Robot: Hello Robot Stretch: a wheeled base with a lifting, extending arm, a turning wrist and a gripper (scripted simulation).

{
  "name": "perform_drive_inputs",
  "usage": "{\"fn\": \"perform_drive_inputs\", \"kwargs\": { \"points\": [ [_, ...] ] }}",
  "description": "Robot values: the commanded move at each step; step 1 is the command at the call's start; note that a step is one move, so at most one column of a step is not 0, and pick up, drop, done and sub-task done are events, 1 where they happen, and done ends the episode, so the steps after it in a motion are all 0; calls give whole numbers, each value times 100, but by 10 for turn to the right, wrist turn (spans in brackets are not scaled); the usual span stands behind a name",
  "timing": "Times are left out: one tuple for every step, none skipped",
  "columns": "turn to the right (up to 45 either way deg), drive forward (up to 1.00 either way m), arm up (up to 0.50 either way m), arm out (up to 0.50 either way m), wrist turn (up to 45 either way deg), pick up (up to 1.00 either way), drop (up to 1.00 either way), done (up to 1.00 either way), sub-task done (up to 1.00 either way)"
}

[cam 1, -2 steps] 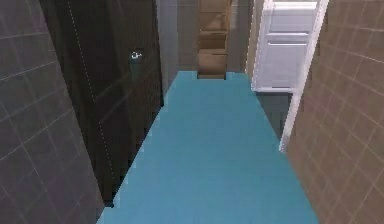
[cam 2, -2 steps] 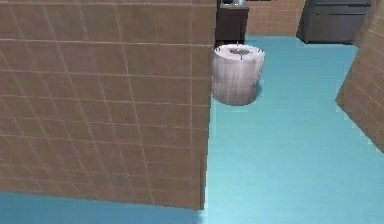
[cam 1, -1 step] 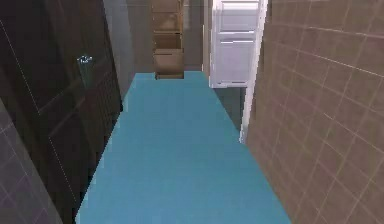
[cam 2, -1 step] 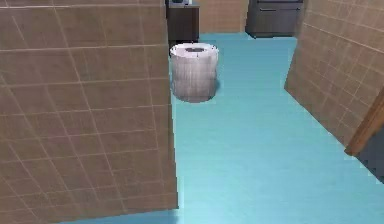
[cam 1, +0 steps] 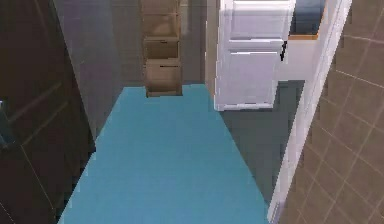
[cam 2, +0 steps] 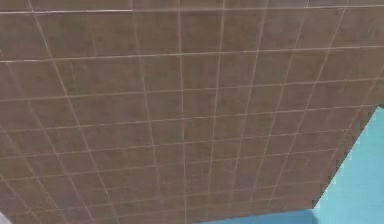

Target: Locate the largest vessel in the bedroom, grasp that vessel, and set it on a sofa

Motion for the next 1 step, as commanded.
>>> {"fn": "perform_drive_inputs", "kwargs": {
  "points": [
    [0, 100, 0, 0, 0, 0, 0, 0, 0]
  ]
}}
